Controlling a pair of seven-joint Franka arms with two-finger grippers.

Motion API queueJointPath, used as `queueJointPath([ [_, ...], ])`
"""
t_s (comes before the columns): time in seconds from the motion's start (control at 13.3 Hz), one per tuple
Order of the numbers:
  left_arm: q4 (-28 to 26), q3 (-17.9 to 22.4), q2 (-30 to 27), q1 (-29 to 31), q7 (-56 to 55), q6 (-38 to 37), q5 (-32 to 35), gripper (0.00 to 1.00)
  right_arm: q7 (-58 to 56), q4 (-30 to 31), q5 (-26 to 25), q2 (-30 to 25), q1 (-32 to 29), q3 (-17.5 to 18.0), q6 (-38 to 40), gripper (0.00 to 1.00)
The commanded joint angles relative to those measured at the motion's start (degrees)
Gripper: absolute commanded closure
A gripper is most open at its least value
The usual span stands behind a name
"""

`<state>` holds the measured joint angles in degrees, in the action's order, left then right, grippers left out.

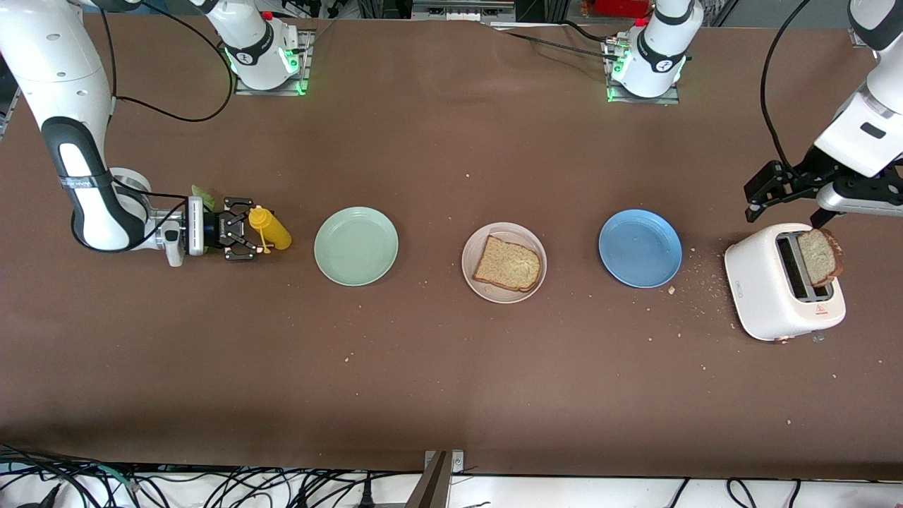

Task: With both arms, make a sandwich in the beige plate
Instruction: 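Lift the yellow bottle and carry it toward the beige plate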

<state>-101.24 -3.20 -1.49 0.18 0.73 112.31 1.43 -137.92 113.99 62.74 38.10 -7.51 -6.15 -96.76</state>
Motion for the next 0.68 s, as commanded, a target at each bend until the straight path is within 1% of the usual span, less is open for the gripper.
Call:
queueJointPath([
  [0.0,-2.99,-1.71,-1.49,1.05,-3.89,-0.06,2.16,0.0,-0.95,-2.19,1.42,1.19,0.56,0.79,0.17,0.39],
  [0.08,-2.47,-4.16,-1.93,1.4,-4.16,-1.82,3.91,0.0,-0.95,-2.54,1.42,1.19,1.18,0.79,0.08,0.58],
  [0.15,-2.82,-4.71,-2.89,2.45,-4.25,-2.01,3.84,0.0,-0.95,-3.42,1.42,1.19,1.44,0.79,0.08,0.8],
  [0.23,-2.91,-4.8,-3.16,2.46,-4.07,-2.19,3.84,0.0,-0.43,-4.38,1.24,1.1,2.14,0.79,0.17,1.0],
  [0.38,-2.82,-5.06,-3.16,2.46,-2.58,-2.36,3.58,0.0,1.24,-6.66,0.63,0.57,3.72,0.53,0.08,1.0],
  [0.45,-2.91,-5.06,-3.43,2.46,-0.49,-3.15,2.19,0.0,2.73,-8.16,-0.16,0.57,4.51,0.52,-0.1,1.0],
  [0.6,-2.73,-4.98,-3.43,2.55,6.0,-4.65,0.68,0.0,7.64,-11.58,-3.49,-0.04,6.7,0.52,-1.41,1.0],
])
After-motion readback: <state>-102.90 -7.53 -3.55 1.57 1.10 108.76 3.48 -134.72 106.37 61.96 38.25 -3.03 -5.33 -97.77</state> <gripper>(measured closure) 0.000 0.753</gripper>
